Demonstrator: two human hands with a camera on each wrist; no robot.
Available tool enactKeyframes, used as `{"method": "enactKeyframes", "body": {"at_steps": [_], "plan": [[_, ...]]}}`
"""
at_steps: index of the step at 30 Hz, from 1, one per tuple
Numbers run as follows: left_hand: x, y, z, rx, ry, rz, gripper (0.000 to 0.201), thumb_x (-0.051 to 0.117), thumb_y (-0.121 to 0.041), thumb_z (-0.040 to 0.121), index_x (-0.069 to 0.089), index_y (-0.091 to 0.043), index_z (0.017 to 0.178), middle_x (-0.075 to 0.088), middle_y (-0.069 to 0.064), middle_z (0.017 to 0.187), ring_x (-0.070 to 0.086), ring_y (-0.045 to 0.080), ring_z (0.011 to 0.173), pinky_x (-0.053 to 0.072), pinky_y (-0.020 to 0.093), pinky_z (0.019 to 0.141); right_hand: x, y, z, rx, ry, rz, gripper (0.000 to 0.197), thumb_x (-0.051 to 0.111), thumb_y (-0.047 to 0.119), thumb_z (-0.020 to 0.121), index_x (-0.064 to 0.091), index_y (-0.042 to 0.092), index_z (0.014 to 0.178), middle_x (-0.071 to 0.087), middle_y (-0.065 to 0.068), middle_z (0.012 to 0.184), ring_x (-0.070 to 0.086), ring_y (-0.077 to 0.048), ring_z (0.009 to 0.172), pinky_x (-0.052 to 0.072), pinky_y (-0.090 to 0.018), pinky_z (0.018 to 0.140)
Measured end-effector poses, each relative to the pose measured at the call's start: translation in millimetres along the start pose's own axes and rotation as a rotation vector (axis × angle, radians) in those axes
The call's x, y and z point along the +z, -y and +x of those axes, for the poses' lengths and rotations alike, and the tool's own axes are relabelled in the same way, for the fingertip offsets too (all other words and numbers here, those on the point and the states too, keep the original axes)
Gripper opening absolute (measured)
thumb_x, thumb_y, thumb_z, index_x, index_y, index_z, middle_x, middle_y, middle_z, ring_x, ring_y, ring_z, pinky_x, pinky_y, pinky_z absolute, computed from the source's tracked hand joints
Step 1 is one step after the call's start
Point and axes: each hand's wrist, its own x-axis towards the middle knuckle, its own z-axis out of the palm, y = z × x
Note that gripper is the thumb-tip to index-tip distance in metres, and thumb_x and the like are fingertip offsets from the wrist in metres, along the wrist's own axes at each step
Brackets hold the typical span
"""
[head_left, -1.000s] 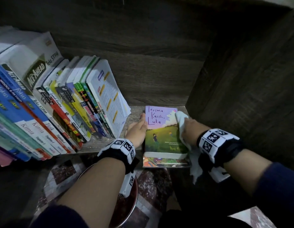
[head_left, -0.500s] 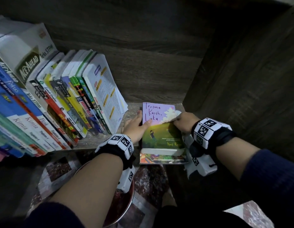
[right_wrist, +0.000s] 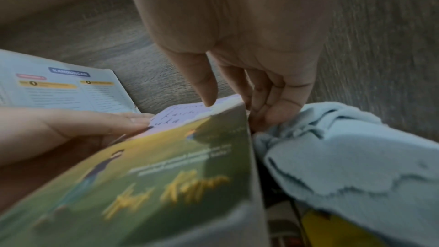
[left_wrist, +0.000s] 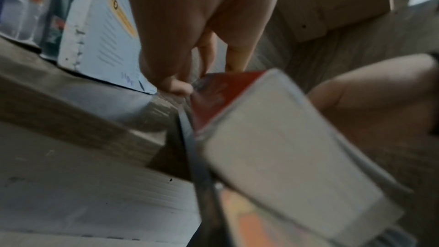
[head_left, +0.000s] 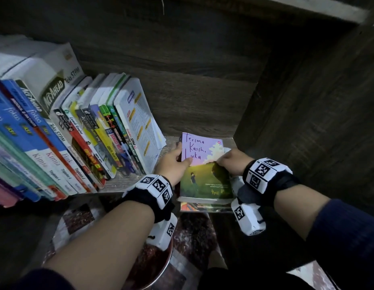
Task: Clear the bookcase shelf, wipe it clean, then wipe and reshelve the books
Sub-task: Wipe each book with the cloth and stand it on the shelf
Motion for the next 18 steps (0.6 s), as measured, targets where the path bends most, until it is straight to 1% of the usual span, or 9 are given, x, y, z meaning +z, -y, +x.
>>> {"method": "enactKeyframes", "body": {"at_steps": [3,5,7,9,11,13,15,16,18], "plan": [[-1.8,-1.3,1.7,-0.014,0.016,-0.127,0.057,0.064,-0.021,0.093,0.043,-0.027,0.145,0.057,-0.008,0.137,0.056,0.012,0.120,0.042,0.033,0.106,3.7,-1.6,-2.7,-0.038,-0.005,0.022,0.025,0.053,0.019,0.096,0.068,0.000,0.102,0.061,-0.010,0.092,0.057,-0.021,0.084,0.044,-0.026,0.069],[-2.4,0.1,-0.5,-0.027,-0.006,-0.204,0.056,0.066,-0.016,0.091,0.047,-0.028,0.142,0.062,-0.010,0.128,0.056,0.011,0.119,0.042,0.038,0.108,7.9,-3.4,-3.2,-0.052,-0.009,0.056,0.017,0.054,0.018,0.096,0.063,0.004,0.096,0.058,-0.009,0.087,0.055,-0.023,0.082,0.042,-0.026,0.062],[-3.7,-1.0,-3.5,-0.045,-0.042,-0.329,0.063,0.068,-0.008,0.088,0.044,-0.024,0.144,0.062,-0.007,0.129,0.056,0.010,0.121,0.042,0.041,0.108,11.2,-4.3,-2.4,-0.065,-0.033,0.113,0.010,0.053,0.016,0.096,0.057,0.006,0.094,0.059,-0.010,0.084,0.055,-0.027,0.082,0.041,-0.025,0.060],[-8.2,-8.7,-8.5,-0.082,-0.089,-0.473,0.077,0.069,-0.001,0.086,0.033,-0.021,0.151,0.054,0.002,0.140,0.051,0.012,0.128,0.041,0.041,0.109,12.4,-4.1,-0.6,-0.091,-0.041,0.203,0.014,0.052,0.013,0.096,0.058,0.007,0.106,0.066,-0.015,0.098,0.061,-0.031,0.092,0.047,-0.032,0.075],[-14.7,-18.1,-11.0,-0.062,-0.117,-0.566,0.083,0.066,0.005,0.085,0.026,-0.022,0.152,0.045,0.005,0.147,0.050,0.012,0.128,0.044,0.037,0.106,8.9,3.3,-2.0,-0.134,-0.047,0.329,0.029,0.049,0.007,0.097,0.054,0.011,0.125,0.064,-0.009,0.116,0.060,-0.026,0.104,0.047,-0.032,0.090],[-22.9,-30.3,-16.0,0.005,-0.105,-0.609,0.082,0.063,0.009,0.087,0.026,-0.024,0.152,0.044,0.003,0.148,0.059,0.001,0.109,0.050,0.025,0.094,2.8,14.6,-4.4,-0.150,-0.022,0.472,0.036,0.045,0.000,0.097,0.048,0.009,0.132,0.058,-0.005,0.122,0.055,-0.021,0.109,0.045,-0.032,0.094],[-31.8,-41.3,-20.0,0.066,-0.099,-0.609,0.082,0.061,0.011,0.087,0.026,-0.024,0.152,0.046,0.000,0.146,0.060,-0.010,0.090,0.053,0.018,0.085,-3.1,25.2,-3.2,-0.172,-0.017,0.530,0.039,0.043,0.000,0.098,0.043,0.010,0.136,0.057,-0.007,0.127,0.055,-0.024,0.112,0.046,-0.040,0.099],[-37.0,-46.1,-22.4,0.094,-0.102,-0.603,0.082,0.060,0.012,0.087,0.026,-0.025,0.152,0.046,-0.001,0.147,0.060,-0.010,0.094,0.053,0.022,0.090,-6.1,30.3,-2.1,-0.192,-0.033,0.528,0.041,0.043,0.000,0.097,0.042,0.014,0.136,0.058,-0.006,0.126,0.055,-0.025,0.111,0.046,-0.042,0.098],[-48.1,-54.5,-27.3,0.144,-0.115,-0.565,0.085,0.061,0.013,0.085,0.027,-0.027,0.152,0.043,0.000,0.149,0.058,0.002,0.113,0.047,0.036,0.104,-11.1,41.2,-0.7,-0.232,-0.050,0.525,0.046,0.043,-0.002,0.096,0.041,0.019,0.136,0.059,-0.005,0.121,0.057,-0.027,0.108,0.048,-0.045,0.090]]}}
